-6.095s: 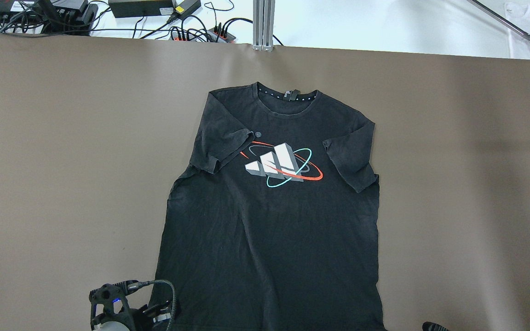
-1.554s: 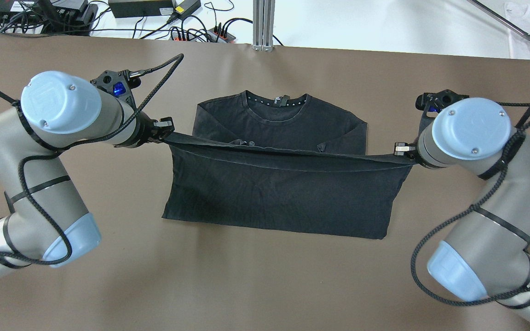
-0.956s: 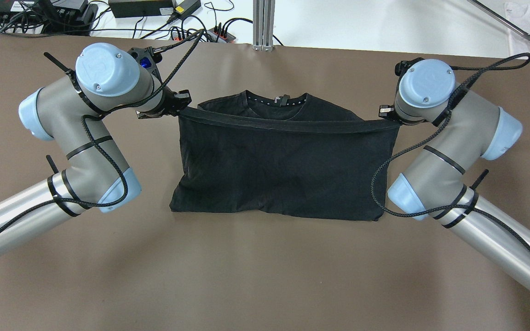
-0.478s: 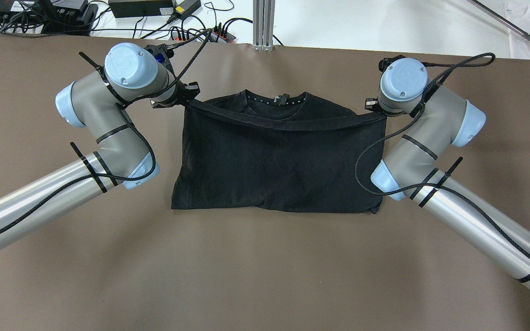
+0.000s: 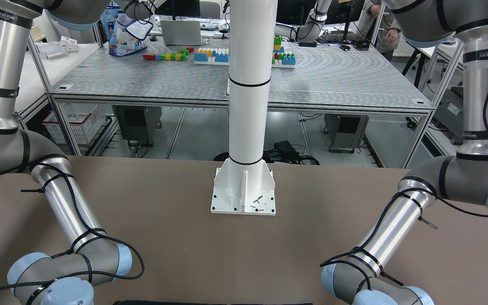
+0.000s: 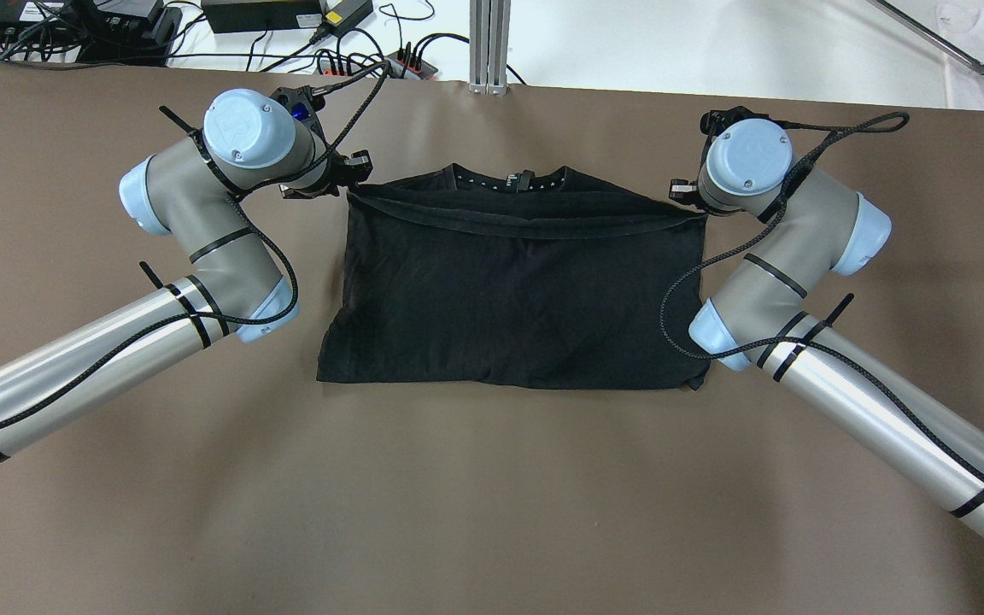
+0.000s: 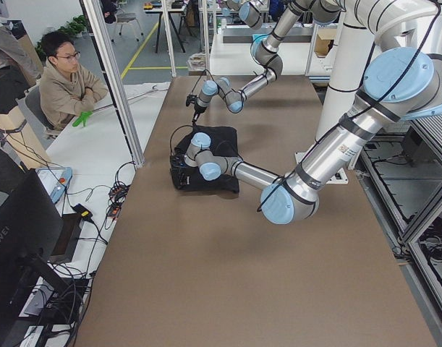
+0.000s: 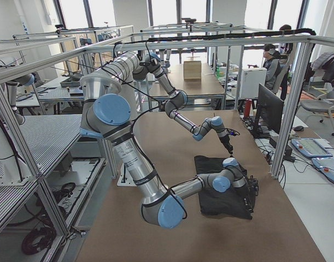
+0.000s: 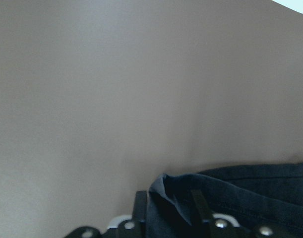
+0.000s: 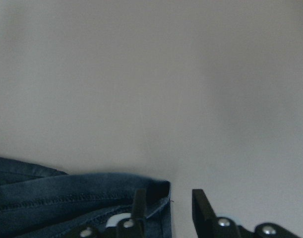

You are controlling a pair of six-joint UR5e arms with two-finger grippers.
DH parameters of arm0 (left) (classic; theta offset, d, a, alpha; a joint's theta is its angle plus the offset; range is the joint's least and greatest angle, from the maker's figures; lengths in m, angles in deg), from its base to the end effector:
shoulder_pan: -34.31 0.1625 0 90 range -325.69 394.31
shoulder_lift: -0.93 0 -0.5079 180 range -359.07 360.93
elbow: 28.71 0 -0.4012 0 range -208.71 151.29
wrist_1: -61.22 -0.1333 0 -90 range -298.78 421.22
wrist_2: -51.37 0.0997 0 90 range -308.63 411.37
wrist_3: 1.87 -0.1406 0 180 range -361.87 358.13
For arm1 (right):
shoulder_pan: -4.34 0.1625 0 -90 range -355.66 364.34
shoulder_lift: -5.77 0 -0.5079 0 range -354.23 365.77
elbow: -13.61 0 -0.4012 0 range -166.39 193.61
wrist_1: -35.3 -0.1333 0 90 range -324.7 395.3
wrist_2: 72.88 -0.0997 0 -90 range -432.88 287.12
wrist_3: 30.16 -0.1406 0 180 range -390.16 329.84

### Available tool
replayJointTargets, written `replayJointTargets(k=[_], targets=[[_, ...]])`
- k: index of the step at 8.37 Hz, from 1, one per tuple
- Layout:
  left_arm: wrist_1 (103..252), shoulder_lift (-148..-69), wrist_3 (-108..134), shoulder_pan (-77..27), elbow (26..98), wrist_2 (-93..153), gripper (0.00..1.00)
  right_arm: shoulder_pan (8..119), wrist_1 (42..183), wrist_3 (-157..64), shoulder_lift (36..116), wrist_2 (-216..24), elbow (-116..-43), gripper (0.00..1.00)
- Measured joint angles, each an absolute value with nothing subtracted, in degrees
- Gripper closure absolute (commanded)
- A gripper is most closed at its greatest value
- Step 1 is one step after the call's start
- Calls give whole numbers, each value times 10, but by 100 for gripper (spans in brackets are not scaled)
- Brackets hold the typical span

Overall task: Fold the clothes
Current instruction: 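Release the hem at the collar and draw the right gripper back toward the robot, then grasp the folded shirt's corner nearest the robot with the right gripper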

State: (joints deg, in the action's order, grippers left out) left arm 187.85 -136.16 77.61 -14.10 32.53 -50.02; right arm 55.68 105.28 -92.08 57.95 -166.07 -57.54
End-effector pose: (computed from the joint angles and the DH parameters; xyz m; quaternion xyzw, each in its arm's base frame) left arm 0.5337 -0.7603 0.3796 0.1492 0.4431 -0.2433 0.8498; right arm -0.4372 -0.7473 0.4797 0.1929 -0.2734 0.1809 0.9248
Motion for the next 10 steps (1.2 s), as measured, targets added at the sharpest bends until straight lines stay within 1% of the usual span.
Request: replayJointTargets(k=[1,2,3,5,7,8,9,10], targets=[[1889,-1362,778,-141,318,-500,10,557,1045,-936,578,-1662,-575,32],[1894,-1363,781,-140,315,-500,9,556,1039,-954,582,-1669,-591,32],[1896,-1364,783,-139,316,-500,8,555,1037,-970,604,-1681,-633,30],[1897,-1363,788,-140,323,-499,7,536,1034,-1030,687,-1708,-756,28],[1897,-1361,789,-141,331,-499,7,494,1031,-1121,760,-1715,-862,28],[1896,-1360,788,-141,332,-498,5,474,1029,-1155,794,-1715,-894,28],[1896,-1359,788,-142,332,-495,2,452,1019,-1174,823,-1711,-906,28],[1896,-1359,788,-141,334,-487,2,435,999,-1184,844,-1707,-902,28]])
